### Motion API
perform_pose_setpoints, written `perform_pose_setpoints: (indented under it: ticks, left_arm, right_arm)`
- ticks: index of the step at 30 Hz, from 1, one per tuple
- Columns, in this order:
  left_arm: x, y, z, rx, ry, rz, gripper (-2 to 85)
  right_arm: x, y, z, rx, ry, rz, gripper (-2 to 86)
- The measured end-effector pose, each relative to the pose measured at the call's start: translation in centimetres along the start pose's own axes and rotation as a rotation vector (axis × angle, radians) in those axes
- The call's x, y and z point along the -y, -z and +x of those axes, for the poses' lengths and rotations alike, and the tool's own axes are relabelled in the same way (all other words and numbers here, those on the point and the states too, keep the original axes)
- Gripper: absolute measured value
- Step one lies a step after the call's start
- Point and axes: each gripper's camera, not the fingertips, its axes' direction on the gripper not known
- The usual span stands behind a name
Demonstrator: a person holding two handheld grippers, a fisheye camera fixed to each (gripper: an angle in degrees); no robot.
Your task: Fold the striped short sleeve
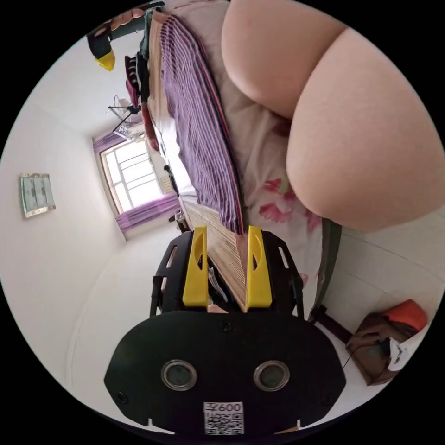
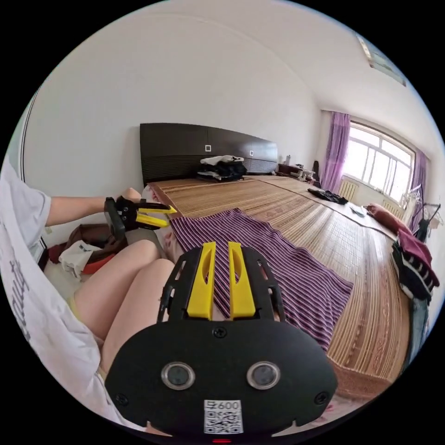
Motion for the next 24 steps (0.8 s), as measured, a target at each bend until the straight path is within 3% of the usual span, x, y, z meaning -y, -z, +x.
perform_pose_setpoints:
  ticks: [3,6,10,20,24]
  left_arm:
    - [0.0,2.1,-0.4,-0.043,0.035,0.097,9.2]
    - [0.8,4.1,1.0,0.035,-0.042,0.11,9.2]
    - [2.8,6.2,2.5,0.003,-0.118,0.146,8.6]
    - [5.0,12.4,-0.4,-0.185,0.081,0.174,2.7]
    - [6.7,15.9,-0.3,-0.212,0.027,0.187,2.4]
  right_arm:
    - [-4.2,-6.6,-5.9,0.075,0.118,-0.091,5.5]
    - [-8.9,-11.8,-11.1,0.123,0.216,-0.125,7.2]
    - [-14.8,-16.3,-14.8,0.181,0.224,-0.135,7.7]
    - [-31.8,-26.1,-21.2,0.053,0.35,-0.256,9.0]
    - [-38.8,-27.5,-21.3,0.002,0.345,-0.268,8.5]
